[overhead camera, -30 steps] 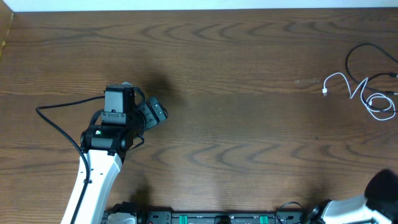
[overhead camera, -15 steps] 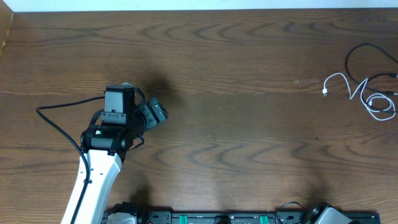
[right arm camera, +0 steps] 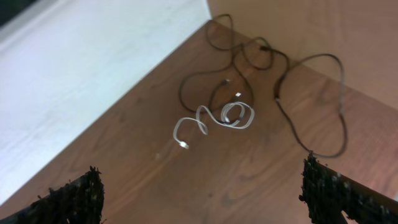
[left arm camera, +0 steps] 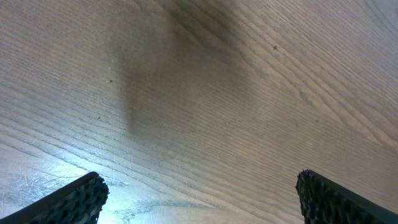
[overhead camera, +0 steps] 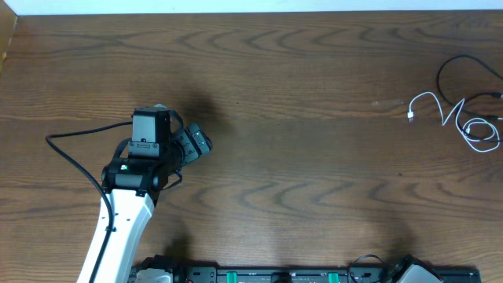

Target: Untangle cables

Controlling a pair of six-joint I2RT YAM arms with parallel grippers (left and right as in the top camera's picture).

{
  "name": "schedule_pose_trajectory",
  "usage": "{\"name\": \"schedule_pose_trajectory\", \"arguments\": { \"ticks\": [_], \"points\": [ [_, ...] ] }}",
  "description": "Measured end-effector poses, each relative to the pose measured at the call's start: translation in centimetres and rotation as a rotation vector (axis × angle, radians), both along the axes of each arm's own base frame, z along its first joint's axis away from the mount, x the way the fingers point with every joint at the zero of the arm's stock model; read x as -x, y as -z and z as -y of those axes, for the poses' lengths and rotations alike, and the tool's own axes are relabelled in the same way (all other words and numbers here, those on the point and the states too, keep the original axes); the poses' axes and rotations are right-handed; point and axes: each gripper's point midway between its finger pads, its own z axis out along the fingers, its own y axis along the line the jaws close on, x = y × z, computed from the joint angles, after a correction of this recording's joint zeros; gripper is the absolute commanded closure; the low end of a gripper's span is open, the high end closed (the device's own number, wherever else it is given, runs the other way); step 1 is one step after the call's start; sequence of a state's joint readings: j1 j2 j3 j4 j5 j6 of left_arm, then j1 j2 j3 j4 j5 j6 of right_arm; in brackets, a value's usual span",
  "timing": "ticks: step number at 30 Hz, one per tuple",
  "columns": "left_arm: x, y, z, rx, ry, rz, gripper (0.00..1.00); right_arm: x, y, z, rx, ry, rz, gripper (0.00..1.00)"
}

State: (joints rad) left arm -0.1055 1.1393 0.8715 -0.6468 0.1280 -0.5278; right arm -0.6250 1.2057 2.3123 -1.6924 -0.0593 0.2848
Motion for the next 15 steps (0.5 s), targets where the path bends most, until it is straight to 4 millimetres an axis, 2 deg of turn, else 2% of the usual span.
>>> {"name": "schedule_pose_trajectory", "arguments": {
  "ticks": [4,8,15],
  "points": [
    [0.0,0.0,0.0,0.000,0.000,0.000,0.02,-0.3,0.2,-0.3,-0.016,-0.021,0.000,0.01],
    [0.0,0.0,0.0,0.000,0.000,0.000,0.02,-1.3,0.8,-1.7,-0.057,-0.109,-0.002,0.01],
    [0.0,0.0,0.0,0.000,0.000,-0.001,0.02,-6.4,1.9,-5.2,-0.023,-0.371,0.074,0.01]
  ]
}}
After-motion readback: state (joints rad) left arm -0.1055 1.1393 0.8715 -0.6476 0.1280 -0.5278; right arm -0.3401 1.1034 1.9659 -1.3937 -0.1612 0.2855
